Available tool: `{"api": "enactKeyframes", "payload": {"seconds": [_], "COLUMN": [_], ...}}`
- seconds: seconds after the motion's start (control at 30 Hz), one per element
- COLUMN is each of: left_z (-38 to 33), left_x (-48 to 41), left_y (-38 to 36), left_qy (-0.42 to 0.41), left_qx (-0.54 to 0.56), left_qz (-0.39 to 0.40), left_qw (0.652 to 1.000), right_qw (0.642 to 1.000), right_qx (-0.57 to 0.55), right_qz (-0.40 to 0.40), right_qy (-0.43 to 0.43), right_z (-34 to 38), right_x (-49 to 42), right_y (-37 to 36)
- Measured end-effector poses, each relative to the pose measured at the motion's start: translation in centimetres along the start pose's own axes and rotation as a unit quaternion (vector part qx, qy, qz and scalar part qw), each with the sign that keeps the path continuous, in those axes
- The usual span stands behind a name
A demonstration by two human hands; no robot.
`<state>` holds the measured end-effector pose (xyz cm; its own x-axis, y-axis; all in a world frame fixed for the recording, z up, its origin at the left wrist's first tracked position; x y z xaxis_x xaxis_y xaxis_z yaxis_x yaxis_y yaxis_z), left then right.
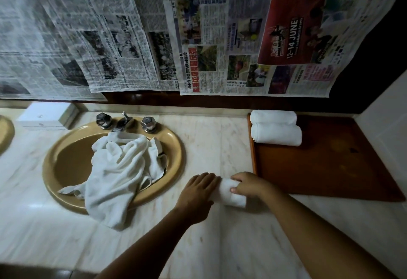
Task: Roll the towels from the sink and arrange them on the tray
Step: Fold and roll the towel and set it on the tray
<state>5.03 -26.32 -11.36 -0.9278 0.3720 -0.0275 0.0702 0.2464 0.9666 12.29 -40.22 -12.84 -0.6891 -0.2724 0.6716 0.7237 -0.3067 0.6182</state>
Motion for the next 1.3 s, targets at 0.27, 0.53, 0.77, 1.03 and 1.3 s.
{"api": "enactKeyframes", "payload": {"seconds": [0.27, 0.53, 0.77, 1.03, 1.3], "left_z": [1.1, 1.9, 2.4, -3.9, -9.1], "left_x": [-2.3, -3.5, -6.3, -16.5, -25.8], "left_y": [0.1, -0.9, -1.3, 5.5, 2.5], "left_qy": [-0.001, -0.001, 0.065, -0.018, -0.084], "left_qx": [0.013, -0.023, -0.104, -0.076, -0.076], "left_qz": [0.029, 0.064, 0.171, 0.028, 0.004], "left_qw": [0.999, 0.998, 0.978, 0.997, 0.994], "right_qw": [0.977, 0.937, 0.950, 0.927, 0.914], "right_qx": [0.034, 0.276, 0.245, 0.200, 0.269], "right_qz": [-0.173, -0.179, -0.136, -0.270, -0.292], "right_qy": [0.119, 0.116, 0.140, 0.167, 0.085], "right_z": [1.0, 2.1, 2.0, -2.6, -11.7], "right_x": [2.2, 1.2, -0.5, 2.7, -1.3], "right_y": [0.6, -2.1, 0.0, 13.8, 19.9]}}
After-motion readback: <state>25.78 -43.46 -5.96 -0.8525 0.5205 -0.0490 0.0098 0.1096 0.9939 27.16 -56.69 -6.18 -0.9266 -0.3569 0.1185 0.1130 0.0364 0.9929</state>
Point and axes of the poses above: each hand's wrist, its own x-axis away from the middle knuckle, its own y-axis out of the back of the hand, z = x × y, the point moved 10 cm from there along -x, towards the middle knuckle, and after that the axes turned 3 degrees about -y, right-handed, at the moved point
